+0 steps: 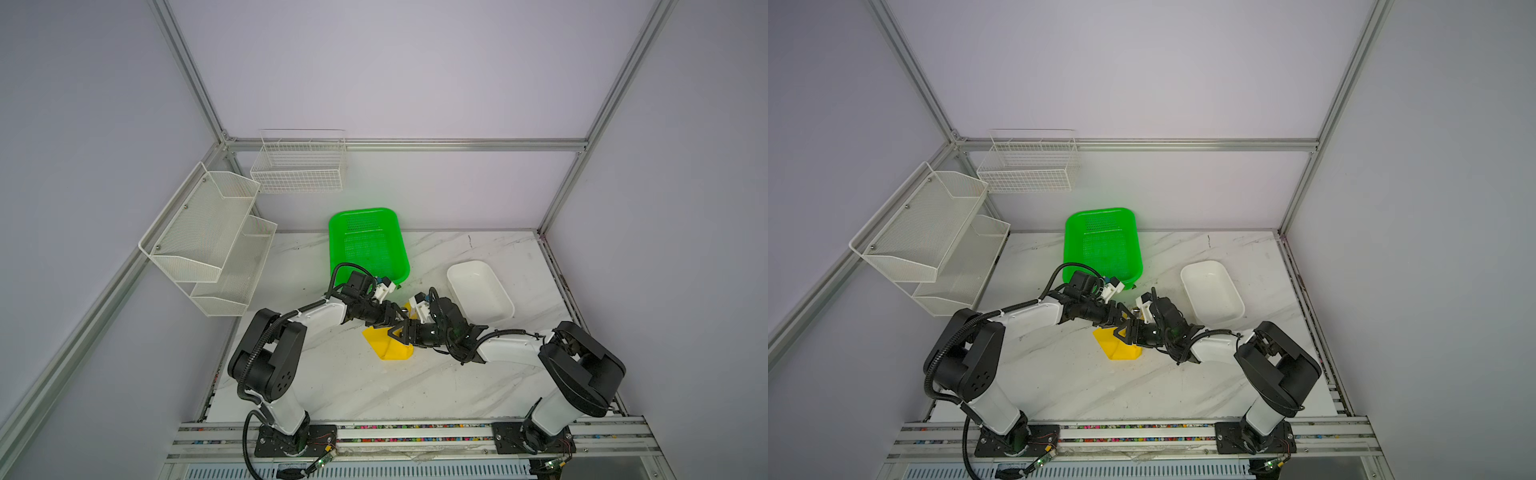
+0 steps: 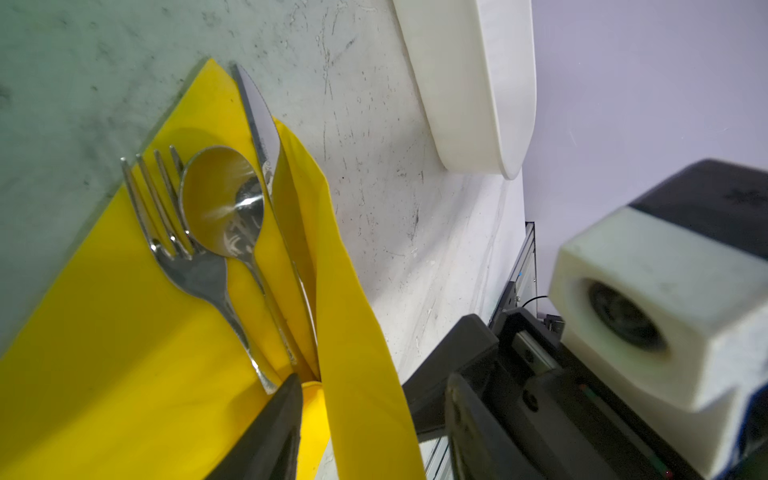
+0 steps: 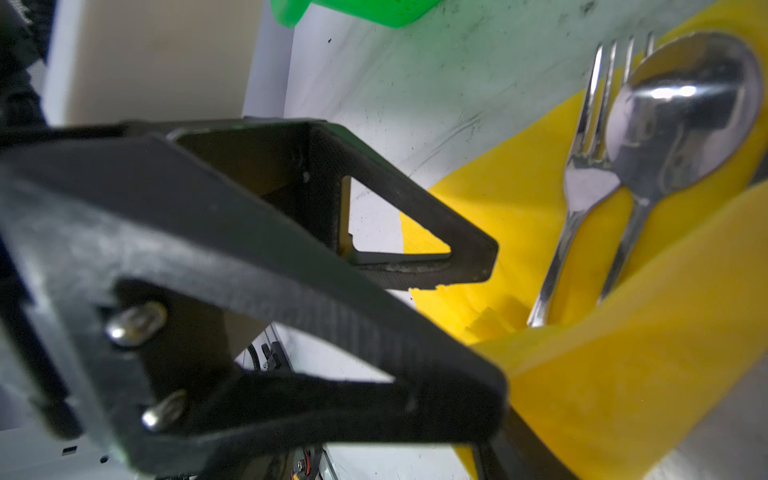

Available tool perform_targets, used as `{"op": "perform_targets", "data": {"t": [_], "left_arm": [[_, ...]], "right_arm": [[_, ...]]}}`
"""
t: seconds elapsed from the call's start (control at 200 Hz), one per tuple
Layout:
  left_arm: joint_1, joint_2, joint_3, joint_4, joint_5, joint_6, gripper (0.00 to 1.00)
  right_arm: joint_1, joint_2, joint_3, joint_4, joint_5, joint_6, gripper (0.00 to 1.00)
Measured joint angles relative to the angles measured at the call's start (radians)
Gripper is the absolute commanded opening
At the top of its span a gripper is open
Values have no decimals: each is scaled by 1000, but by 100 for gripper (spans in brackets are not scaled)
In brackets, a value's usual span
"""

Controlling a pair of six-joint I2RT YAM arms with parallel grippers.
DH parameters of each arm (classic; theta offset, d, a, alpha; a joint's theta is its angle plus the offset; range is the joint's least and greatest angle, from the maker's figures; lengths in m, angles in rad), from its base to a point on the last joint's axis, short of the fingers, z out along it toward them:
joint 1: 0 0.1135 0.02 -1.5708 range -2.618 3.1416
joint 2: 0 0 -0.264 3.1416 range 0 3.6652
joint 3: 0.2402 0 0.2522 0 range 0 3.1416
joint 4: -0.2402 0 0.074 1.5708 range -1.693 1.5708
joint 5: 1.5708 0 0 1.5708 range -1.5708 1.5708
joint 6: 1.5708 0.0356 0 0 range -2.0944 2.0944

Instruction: Place the utensils on the paper napkin and roll it up

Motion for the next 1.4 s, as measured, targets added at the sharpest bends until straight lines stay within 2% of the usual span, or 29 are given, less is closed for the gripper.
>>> {"op": "perform_targets", "data": {"t": [0.315, 0.505, 0.605, 0.715, 0.84, 0.98, 1.165, 1.4], "left_arm": [[0, 13, 12, -74, -47, 53, 34], [-5, 13, 12, -95, -73, 55, 31], [-12, 13, 12, -103, -76, 55, 28], [-33, 13, 12, -137, -68, 55, 27], [-56, 13, 12, -151, -52, 53, 26], [-58, 13, 12, -150, -44, 49, 25], [-58, 13, 12, -149, -46, 43, 25], [-58, 13, 12, -140, -50, 22, 25]], "right_arm": [[0, 2, 0, -2, -15, 0, 65], [0, -4, 0, -29, -5, -2, 64], [0, -43, 0, -103, 41, -8, 62], [-11, -128, 0, -172, 141, -12, 60], [-23, -207, 0, -235, 216, -26, 52], [8, -195, 0, -303, 266, -54, 48], [85, -145, 1, -386, 348, -81, 46], [114, -217, -78, -320, 394, -106, 47]]}}
